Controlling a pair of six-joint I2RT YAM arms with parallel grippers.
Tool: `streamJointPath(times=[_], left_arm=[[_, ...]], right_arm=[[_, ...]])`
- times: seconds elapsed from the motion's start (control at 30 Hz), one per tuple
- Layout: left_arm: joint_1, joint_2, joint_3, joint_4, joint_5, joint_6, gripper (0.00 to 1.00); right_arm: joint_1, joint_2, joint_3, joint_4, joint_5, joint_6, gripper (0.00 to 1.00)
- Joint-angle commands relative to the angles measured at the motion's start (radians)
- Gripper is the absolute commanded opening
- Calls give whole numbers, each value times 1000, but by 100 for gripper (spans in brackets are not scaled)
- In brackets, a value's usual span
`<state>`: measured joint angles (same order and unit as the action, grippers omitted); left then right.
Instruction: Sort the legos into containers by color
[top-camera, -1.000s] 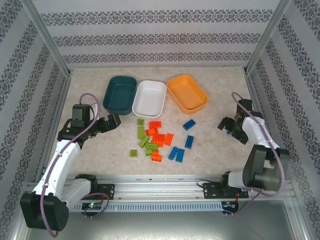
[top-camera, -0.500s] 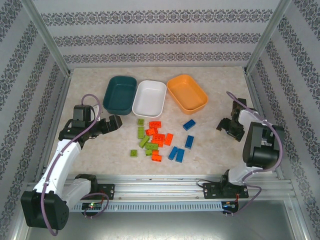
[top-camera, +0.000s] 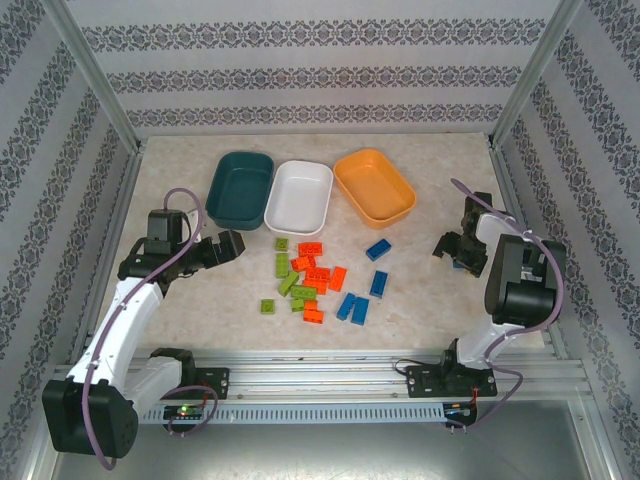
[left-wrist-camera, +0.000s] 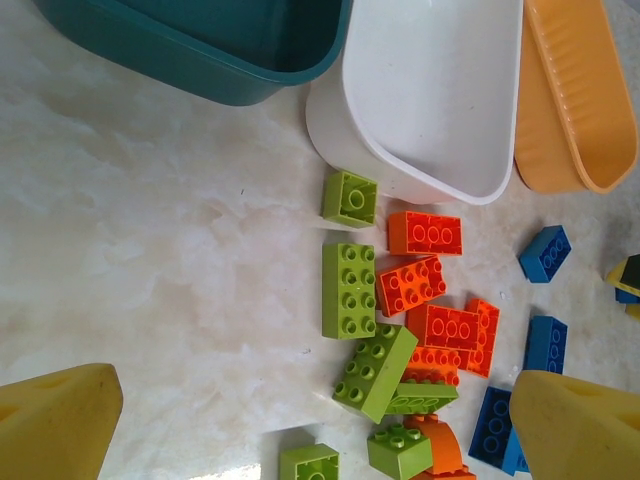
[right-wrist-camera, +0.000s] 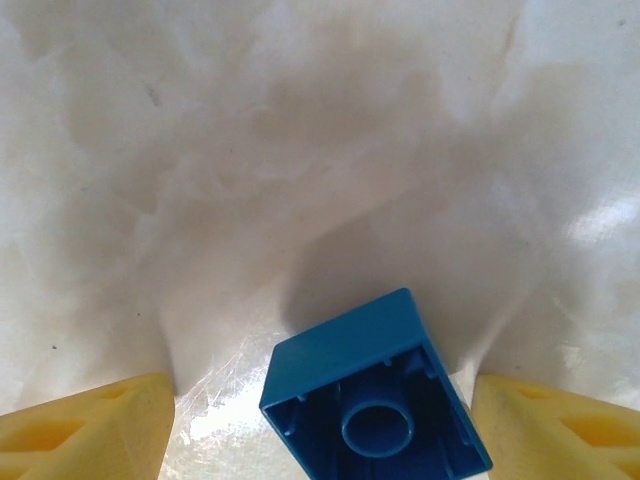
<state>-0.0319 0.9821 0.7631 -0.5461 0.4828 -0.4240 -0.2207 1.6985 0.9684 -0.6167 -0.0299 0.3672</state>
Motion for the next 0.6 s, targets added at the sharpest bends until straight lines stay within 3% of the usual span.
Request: streamJointPath(times=[0.0,0.3,0.5,0.57], left_arm=[[-8,1,-8,13,7,9,100],[-8,3,-8,12,3,7,100],[-8,2,-9,11,0,4,100],[-8,1,-9,11,0,2,100]], right_arm=[[-3,30,33,59,-62,-21,78],[6,13,35,59,-217,0,64],[66,-24,34,48,-219,15,61],[88,-32,42,27,-164,21,63]])
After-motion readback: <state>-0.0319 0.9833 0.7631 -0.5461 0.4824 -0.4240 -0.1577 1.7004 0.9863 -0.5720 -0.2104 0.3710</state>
